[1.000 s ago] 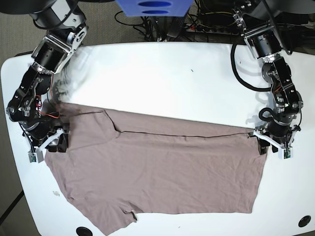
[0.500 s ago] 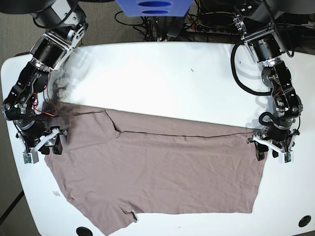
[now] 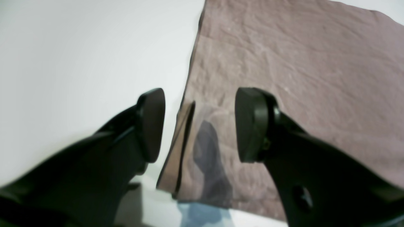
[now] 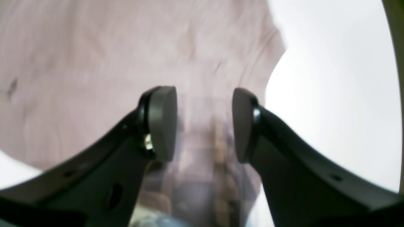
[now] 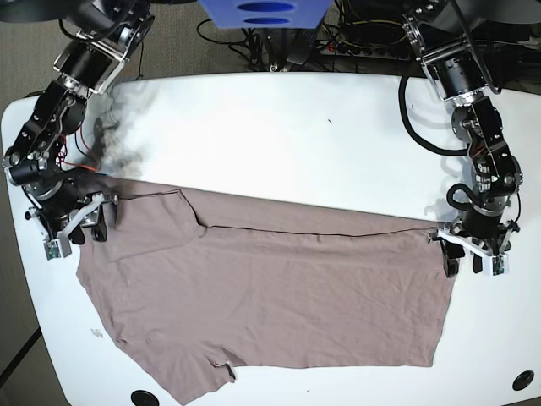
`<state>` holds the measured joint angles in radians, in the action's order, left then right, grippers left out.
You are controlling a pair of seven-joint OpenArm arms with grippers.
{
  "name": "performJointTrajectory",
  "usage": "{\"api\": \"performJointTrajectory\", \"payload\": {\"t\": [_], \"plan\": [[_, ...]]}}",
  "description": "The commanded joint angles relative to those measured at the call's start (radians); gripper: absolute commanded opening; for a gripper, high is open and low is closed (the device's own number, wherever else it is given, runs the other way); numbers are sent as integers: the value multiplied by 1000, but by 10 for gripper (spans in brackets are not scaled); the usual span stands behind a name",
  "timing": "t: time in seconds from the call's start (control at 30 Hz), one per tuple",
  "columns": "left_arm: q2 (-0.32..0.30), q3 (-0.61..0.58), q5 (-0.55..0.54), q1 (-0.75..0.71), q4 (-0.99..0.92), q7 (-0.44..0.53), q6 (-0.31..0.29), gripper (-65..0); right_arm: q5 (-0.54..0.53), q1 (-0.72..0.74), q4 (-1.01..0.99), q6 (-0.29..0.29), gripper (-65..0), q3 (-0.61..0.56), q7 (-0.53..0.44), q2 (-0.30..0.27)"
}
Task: Fold the T-shirt properly
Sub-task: 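Lower the folded edge with both grippers onto the shirt body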
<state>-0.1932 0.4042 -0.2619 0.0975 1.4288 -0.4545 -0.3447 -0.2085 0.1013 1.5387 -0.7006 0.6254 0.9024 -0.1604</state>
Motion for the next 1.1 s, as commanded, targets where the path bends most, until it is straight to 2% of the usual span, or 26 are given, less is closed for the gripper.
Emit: {"api": "performJointTrajectory", "payload": {"t": [0.0,0.37,0.43,0.63,0.7,0.77,0.9,0.97,1.03,1.07], "plan": [[-7,2,-6,10,24,34,-3,-315,-9,-1,36,2,-386,1,-31,-11],[0,-4,-7,-55,37,42,-10,-325,-28,-111,78,2,-393,-2,-139,-1],[2,-4,-10,-75,38,52,-13,-314,-17,-124,62,2,-387,-8,-187,12],[2,-9,-11,-88,25,62,-15,-318,-17,-120,54,20,-386,-12,-202,21],[2,-9,-12,-87,20,61,-16,-329,-14,-117,54,26,-386,-16,-197,21],[2,-8,-15,-64,8,33,-20,-402,41,-105,74,38,-388,-18,-190,24],[1,-4,-16,-58,-6,15,-22,-501,69,-102,93,42,-390,-25,-177,28],[1,-3,-14,-58,-18,11,-23,-522,81,-102,98,41,-390,-26,-171,29],[0,-2,-14,-58,-34,18,-22,-502,91,-103,106,39,-390,-25,-165,31],[-1,-4,-13,-61,-48,35,-23,-470,93,-108,101,37,-389,-18,-161,32]]}}
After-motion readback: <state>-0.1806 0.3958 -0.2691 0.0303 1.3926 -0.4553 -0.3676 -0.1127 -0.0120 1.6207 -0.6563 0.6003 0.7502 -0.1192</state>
